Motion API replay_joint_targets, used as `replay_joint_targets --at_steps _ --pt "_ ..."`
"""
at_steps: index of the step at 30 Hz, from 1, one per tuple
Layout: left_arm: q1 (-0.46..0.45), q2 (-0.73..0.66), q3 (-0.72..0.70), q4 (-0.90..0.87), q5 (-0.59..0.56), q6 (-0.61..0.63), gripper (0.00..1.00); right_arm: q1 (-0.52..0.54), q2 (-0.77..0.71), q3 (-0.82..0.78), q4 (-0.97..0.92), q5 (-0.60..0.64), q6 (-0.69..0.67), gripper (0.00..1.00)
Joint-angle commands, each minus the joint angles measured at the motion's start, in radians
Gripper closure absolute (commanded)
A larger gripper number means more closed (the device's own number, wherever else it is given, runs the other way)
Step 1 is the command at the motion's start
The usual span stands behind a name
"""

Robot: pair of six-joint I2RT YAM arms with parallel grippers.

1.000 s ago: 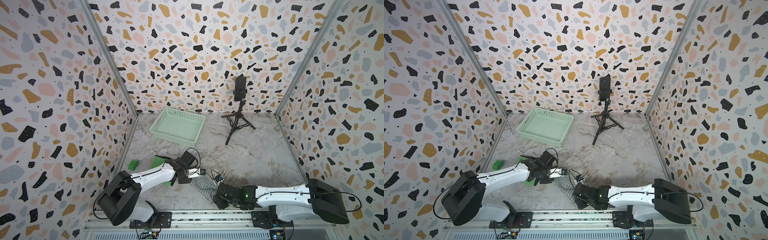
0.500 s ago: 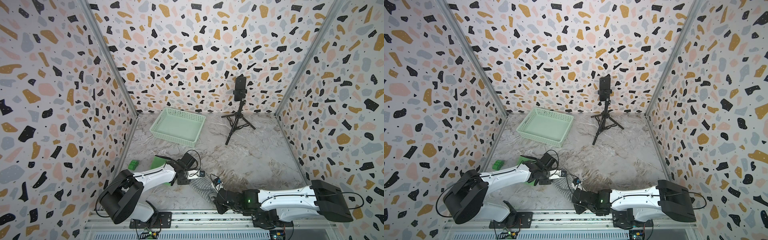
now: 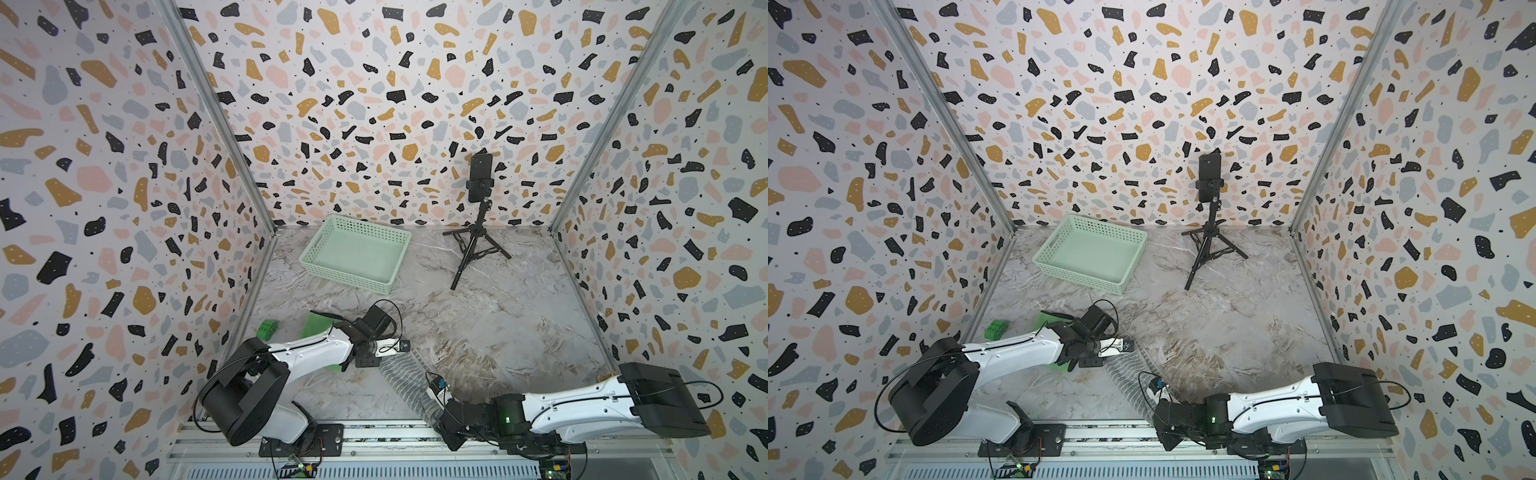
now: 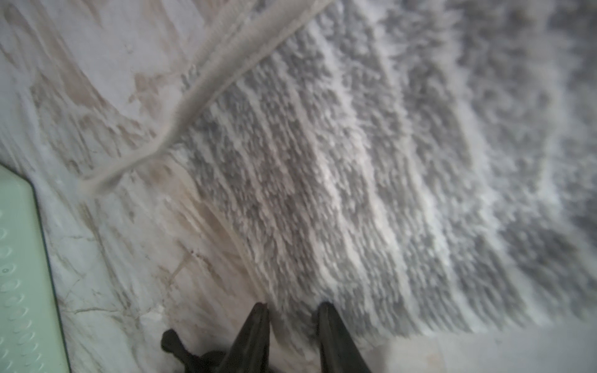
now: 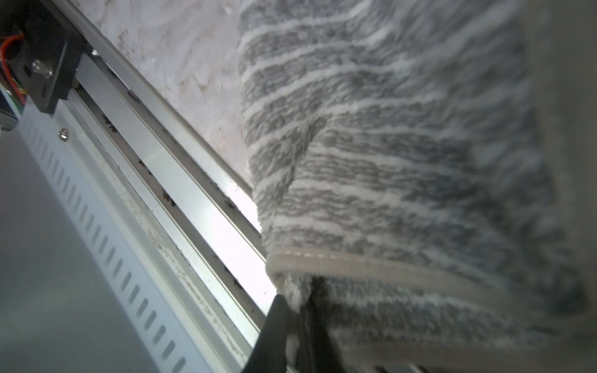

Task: Fold the square dishcloth
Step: Fold the cleaning item at the center of the board, then smooth out the cleaning item at the center of the board.

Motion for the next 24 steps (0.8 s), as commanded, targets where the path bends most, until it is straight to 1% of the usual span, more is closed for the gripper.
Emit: replay_joint_targets --at_steps 1,4,5,6,7,9,11,12,14,17,19,21,24 --pt "0.004 0.024 -0.015 -0.03 -0.032 0.006 0.7 0.014 -0.051 -0.032 -0.009 -0.046 0.037 0.76" --pt "0.004 0.003 -0.011 -0.045 -0.044 0.012 0.7 0.014 -0.146 -0.042 -0.101 -0.034 0.051 0.59" --pt "0.004 -0.009 -0.008 -0.058 -0.049 0.013 0.7 0.015 -0.2 -0.036 -0.141 -0.026 0.05 0.55" --pt "0.004 -0.028 -0.003 -0.079 -0.05 0.009 0.7 0.014 -0.237 -0.031 -0.178 -0.015 0.049 0.55" --pt "0.004 -0.047 0.007 -0.109 -0.039 0.003 0.69 0.014 -0.299 -0.021 -0.218 0.004 0.045 0.55" --pt "0.004 -0.122 0.038 -0.197 0.01 -0.009 0.63 0.006 -0.433 0.004 -0.309 0.089 0.042 0.58" --pt "0.005 -0.187 0.063 -0.265 0.069 -0.015 0.57 -0.014 -0.504 0.018 -0.352 0.159 0.025 0.65" --pt "0.004 -0.206 0.077 -0.287 0.088 -0.018 0.55 -0.032 -0.514 0.024 -0.356 0.178 0.016 0.68" --pt "0.004 -0.222 0.099 -0.31 0.113 -0.026 0.54 -0.081 -0.484 0.048 -0.342 0.17 -0.019 0.71" --pt "0.004 -0.194 0.125 -0.326 0.103 -0.036 0.54 -0.139 -0.344 0.105 -0.284 0.105 -0.091 0.73" --pt "0.004 -0.158 0.129 -0.29 0.09 -0.048 0.54 -0.177 -0.234 0.141 -0.233 0.058 -0.124 0.77" --pt "0.004 -0.116 0.128 -0.247 0.074 -0.057 0.55 -0.22 -0.123 0.159 -0.174 0.007 -0.139 0.84" --pt "0.004 -0.045 0.134 -0.201 0.052 -0.065 0.56 -0.286 -0.009 0.145 -0.108 -0.044 -0.137 0.9"
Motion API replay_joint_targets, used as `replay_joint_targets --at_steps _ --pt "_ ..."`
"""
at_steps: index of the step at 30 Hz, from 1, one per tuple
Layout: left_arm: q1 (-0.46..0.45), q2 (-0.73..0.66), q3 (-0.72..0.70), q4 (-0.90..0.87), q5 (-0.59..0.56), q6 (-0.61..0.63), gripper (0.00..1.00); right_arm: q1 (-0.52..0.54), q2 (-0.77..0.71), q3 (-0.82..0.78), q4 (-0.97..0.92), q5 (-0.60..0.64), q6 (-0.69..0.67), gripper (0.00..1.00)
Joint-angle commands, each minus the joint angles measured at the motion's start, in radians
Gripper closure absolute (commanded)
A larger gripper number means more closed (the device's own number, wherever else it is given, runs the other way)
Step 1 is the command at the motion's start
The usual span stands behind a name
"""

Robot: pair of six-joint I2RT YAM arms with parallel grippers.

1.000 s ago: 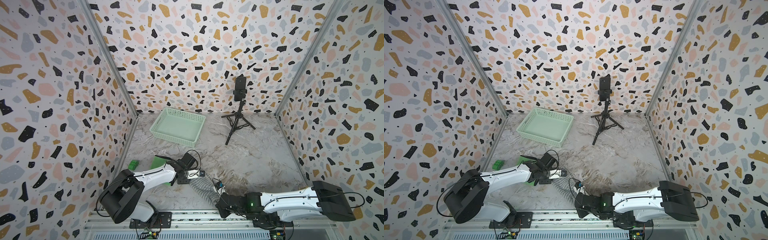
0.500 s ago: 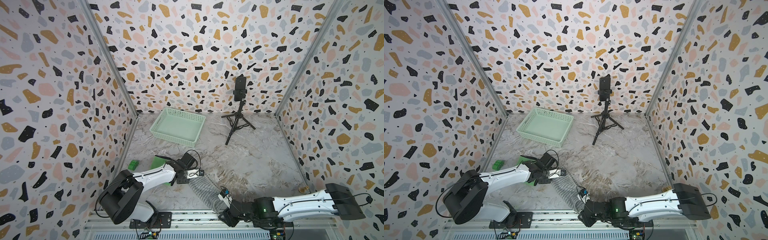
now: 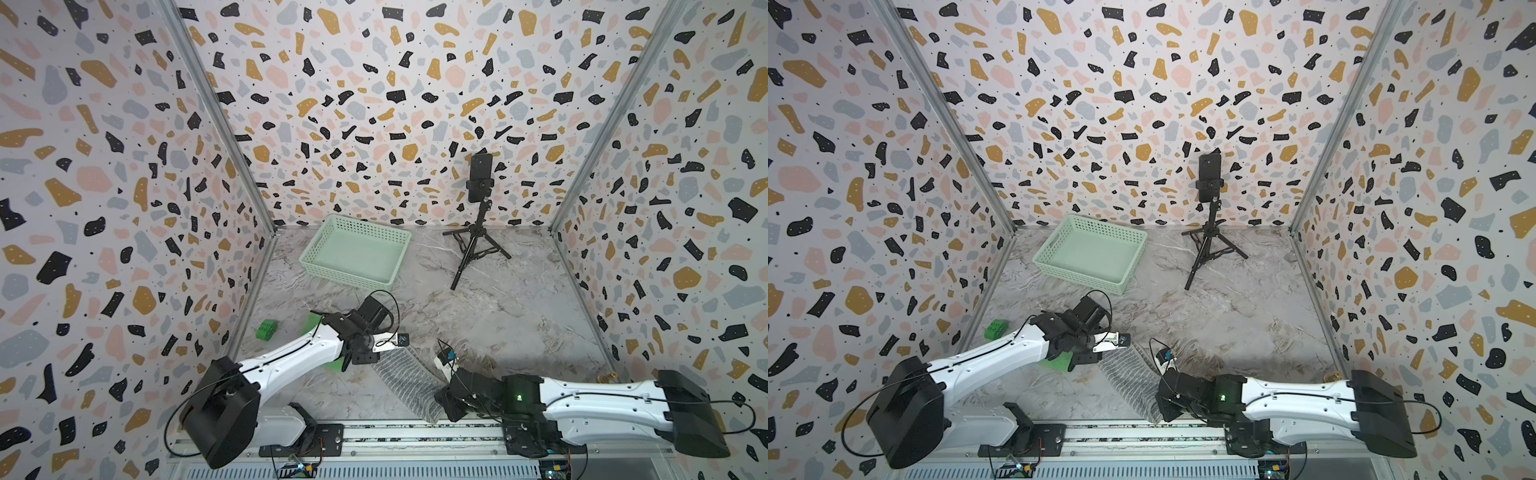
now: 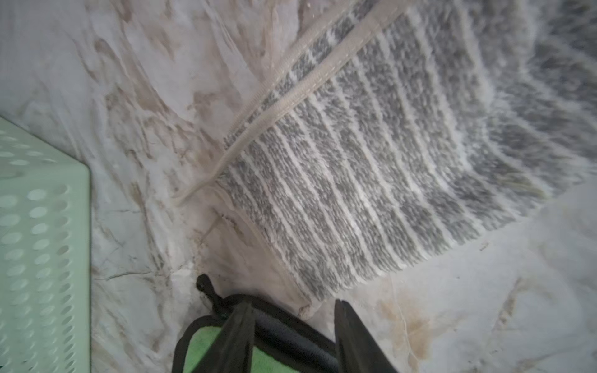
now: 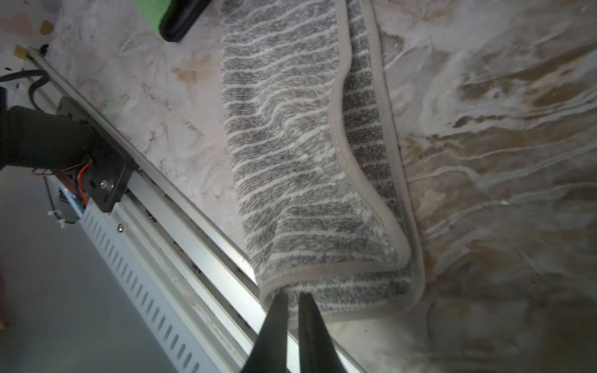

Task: Fold the square dishcloth
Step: Smooth out the cleaning item at the center of the board.

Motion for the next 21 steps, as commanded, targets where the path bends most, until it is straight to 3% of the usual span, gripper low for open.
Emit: replay_joint_targets --at_steps 1,6,10,16,21 --pt "0.002 0.063 0.015 0.056 -0.025 -0.021 0.57 -0.06 0.085 0.004 0.056 -0.061 -0.039 0.91" --pt "0.002 0.153 -0.009 0.13 -0.091 0.002 0.59 -0.092 0.115 -0.063 0.011 -0.047 -0.001 0.97" --pt "0.002 0.179 -0.037 0.161 -0.115 0.013 0.6 -0.092 0.018 -0.101 -0.139 -0.001 0.017 0.99" --pt "0.0 0.13 -0.083 0.137 -0.093 0.005 0.6 -0.169 -0.067 -0.098 -0.307 0.038 -0.049 0.98" --pt "0.0 0.054 -0.078 0.07 -0.028 -0.021 0.59 -0.18 -0.082 0.021 -0.412 0.054 -0.107 0.94"
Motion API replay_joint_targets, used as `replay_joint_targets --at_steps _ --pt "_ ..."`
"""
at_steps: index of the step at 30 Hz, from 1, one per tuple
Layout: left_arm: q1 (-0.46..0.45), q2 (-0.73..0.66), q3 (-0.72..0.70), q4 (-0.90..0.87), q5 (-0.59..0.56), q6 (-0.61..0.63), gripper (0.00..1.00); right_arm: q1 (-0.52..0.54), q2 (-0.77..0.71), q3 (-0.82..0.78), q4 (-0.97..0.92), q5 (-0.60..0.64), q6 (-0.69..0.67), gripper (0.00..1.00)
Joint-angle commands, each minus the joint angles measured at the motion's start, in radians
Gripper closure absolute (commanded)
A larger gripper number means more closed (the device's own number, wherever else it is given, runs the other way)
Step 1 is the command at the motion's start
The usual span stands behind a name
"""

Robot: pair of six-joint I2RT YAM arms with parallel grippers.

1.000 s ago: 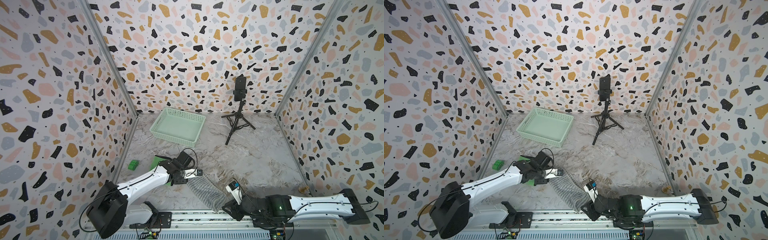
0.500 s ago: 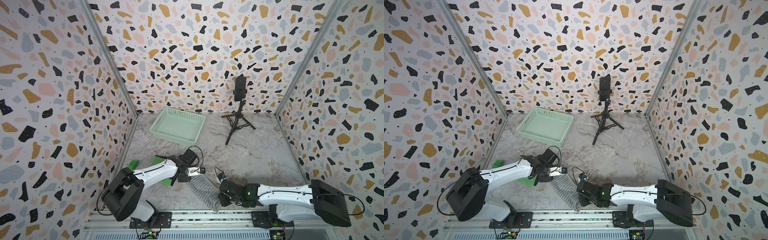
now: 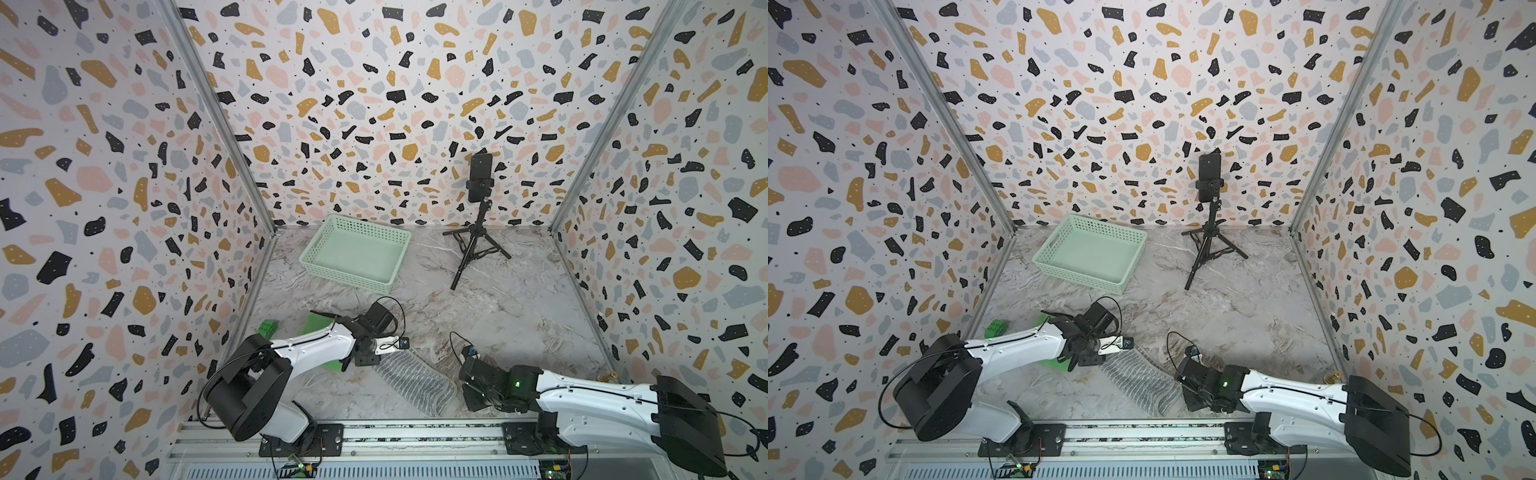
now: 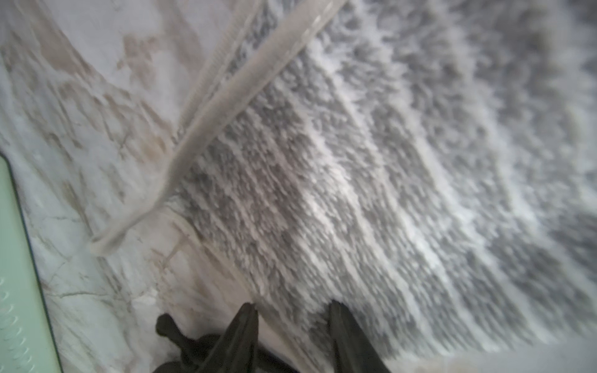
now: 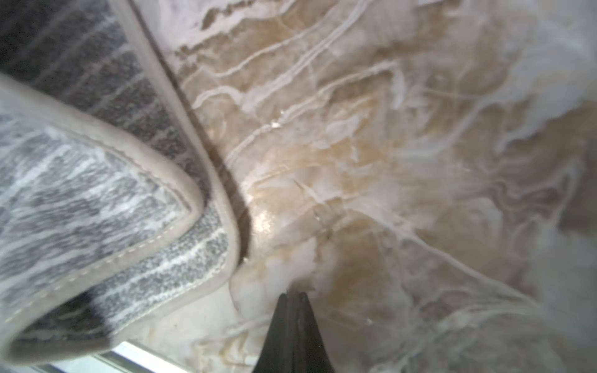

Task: Fold the square dishcloth
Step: Smooth out the cleaning item at the center of the board.

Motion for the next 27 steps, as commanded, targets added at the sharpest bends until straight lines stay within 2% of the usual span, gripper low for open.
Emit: replay_joint_targets --at_steps 1,5,7,13,15,17,20,24,27 --pt "0.002 -0.059 0.005 -0.09 0.082 -0.031 0.58 0.007 -0.031 0.105 -0.097 0.017 -0.067 0.91" --pt "0.003 -0.116 0.078 -0.168 0.208 -0.07 0.57 0.012 -0.036 0.116 0.138 -0.129 -0.063 0.74" --pt "0.003 -0.105 0.115 -0.169 0.232 -0.084 0.57 0.011 0.024 0.114 0.272 -0.194 -0.05 0.72" --pt "0.003 0.07 0.187 -0.077 0.173 -0.099 0.6 -0.004 0.23 0.079 0.501 -0.209 0.018 0.87" --pt "0.003 0.122 0.2 -0.057 0.167 -0.1 0.6 -0.006 0.256 0.049 0.52 -0.195 0.044 0.9" --pt "0.002 0.17 0.204 -0.033 0.148 -0.097 0.61 -0.005 0.238 0.014 0.49 -0.15 0.072 0.93" --pt "0.003 0.222 0.196 0.002 0.089 -0.086 0.62 -0.005 0.133 -0.034 0.334 -0.084 0.094 0.96" --pt "0.004 0.252 0.159 0.051 0.011 -0.054 0.64 -0.005 -0.065 -0.091 0.143 -0.042 0.107 0.95" --pt "0.005 0.254 0.156 0.064 -0.016 -0.06 0.65 -0.008 -0.154 -0.105 0.022 -0.016 0.092 0.94"
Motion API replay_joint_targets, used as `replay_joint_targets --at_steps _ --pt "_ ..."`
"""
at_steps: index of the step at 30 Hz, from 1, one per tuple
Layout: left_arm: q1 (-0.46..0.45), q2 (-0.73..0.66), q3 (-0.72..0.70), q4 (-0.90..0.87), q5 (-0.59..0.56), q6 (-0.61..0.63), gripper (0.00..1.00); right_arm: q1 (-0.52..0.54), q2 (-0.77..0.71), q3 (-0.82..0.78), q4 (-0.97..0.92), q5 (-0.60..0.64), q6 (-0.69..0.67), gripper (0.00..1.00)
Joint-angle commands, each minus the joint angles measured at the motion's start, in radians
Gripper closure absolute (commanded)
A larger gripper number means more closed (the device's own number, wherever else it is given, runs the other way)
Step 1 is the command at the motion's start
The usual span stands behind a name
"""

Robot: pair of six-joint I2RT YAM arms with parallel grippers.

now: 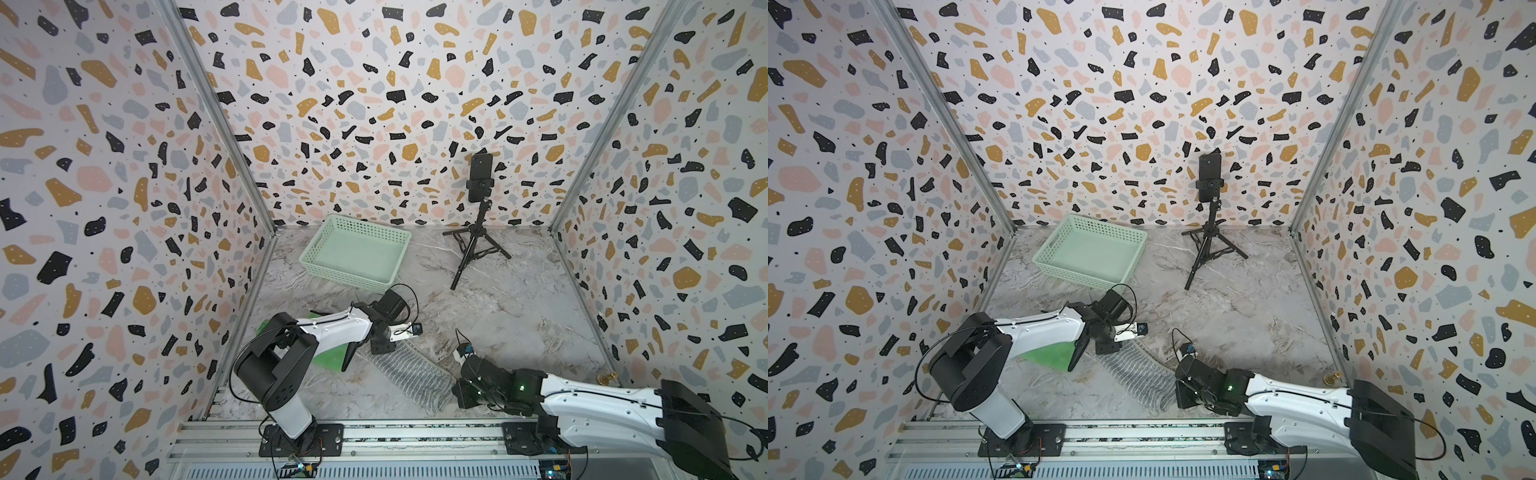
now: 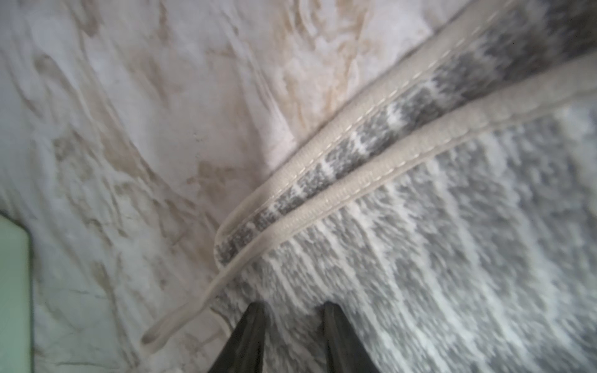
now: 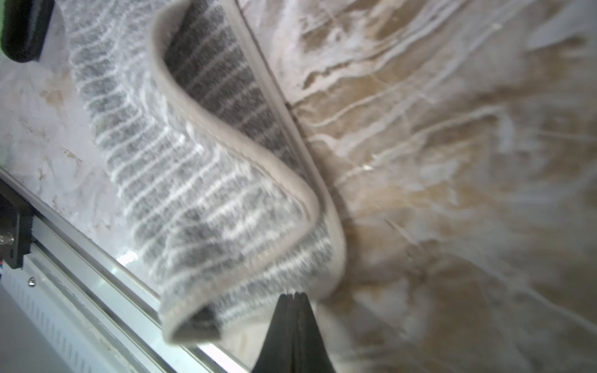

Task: Fold the square dishcloth
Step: Smooth out the cleaning item at the center of the board.

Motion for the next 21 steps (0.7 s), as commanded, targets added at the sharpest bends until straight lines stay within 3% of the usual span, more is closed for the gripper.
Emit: replay_joint_targets --at_steps 1,4,6,9,11,16,21 --pt "0.005 0.034 -0.027 0.014 -0.067 -0.001 0.65 -0.005 -0.064 -0.005 -0.217 0.066 0.003 0.93" --pt "0.004 0.007 -0.006 -0.028 -0.007 -0.033 0.65 -0.004 -0.064 0.072 -0.287 0.073 -0.048 0.93" --pt "0.004 -0.008 0.006 -0.051 0.032 -0.052 0.65 -0.002 -0.066 0.127 -0.268 0.063 -0.082 0.84" --pt "0.003 -0.01 0.01 -0.066 0.029 -0.052 0.65 -0.007 -0.046 0.175 -0.185 0.055 -0.137 0.44" --pt "0.003 -0.009 0.005 -0.066 0.019 -0.045 0.65 -0.023 0.014 0.215 -0.165 0.055 -0.197 0.36" --pt "0.003 -0.005 0.005 -0.071 0.022 -0.046 0.65 -0.157 0.171 0.197 0.046 -0.114 -0.256 0.34" --pt "0.003 0.005 0.005 -0.074 0.009 -0.045 0.65 -0.172 0.299 0.22 0.139 -0.21 -0.28 0.43"
